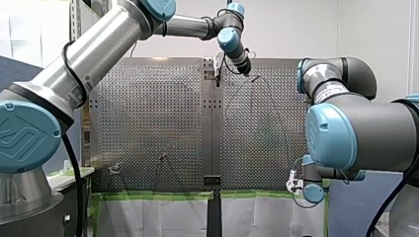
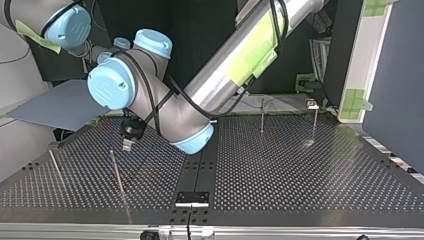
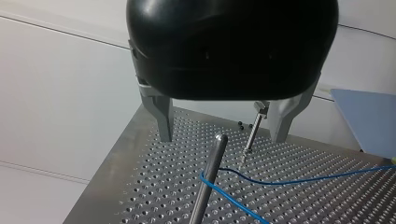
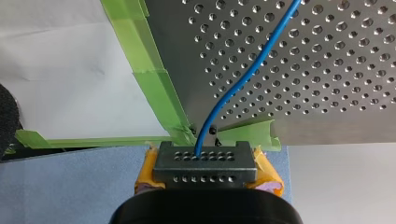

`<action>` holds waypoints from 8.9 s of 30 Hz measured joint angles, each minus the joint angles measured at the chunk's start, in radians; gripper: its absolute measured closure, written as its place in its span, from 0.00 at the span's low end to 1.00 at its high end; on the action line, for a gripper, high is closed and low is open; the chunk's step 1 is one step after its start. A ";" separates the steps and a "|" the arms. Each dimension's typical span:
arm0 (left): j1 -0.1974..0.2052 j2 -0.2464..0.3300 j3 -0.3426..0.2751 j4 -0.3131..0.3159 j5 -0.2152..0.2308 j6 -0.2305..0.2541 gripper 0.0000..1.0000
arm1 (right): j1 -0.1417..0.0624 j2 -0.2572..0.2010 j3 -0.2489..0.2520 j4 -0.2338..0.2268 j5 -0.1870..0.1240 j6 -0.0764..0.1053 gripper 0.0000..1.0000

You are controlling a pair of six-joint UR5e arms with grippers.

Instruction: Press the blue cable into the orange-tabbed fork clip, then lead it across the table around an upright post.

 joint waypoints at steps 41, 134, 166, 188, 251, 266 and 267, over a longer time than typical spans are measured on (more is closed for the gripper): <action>0.031 0.168 -0.169 0.146 -0.084 -0.096 0.01 | 0.005 0.000 0.000 -0.003 -0.003 -0.001 1.00; 0.036 0.452 -0.986 0.963 -0.193 -0.218 0.01 | 0.017 0.000 -0.007 -0.004 -0.003 -0.009 1.00; 0.030 0.452 -1.265 1.176 -0.314 -0.142 0.01 | 0.017 0.000 -0.009 -0.014 -0.003 -0.012 1.00; 0.030 0.451 -1.457 1.178 -0.300 -0.136 0.01 | -0.016 0.000 -0.011 -0.093 -0.077 0.053 1.00; 0.044 0.452 -1.696 1.296 -0.169 -0.141 0.01 | -0.024 0.000 -0.011 -0.088 -0.078 0.054 1.00; 0.044 0.452 -1.696 1.296 -0.169 -0.141 0.01 | -0.024 0.000 -0.011 -0.087 -0.078 0.054 1.00; 0.044 0.452 -1.696 1.296 -0.169 -0.141 0.01 | -0.024 0.000 -0.011 -0.088 -0.078 0.054 1.00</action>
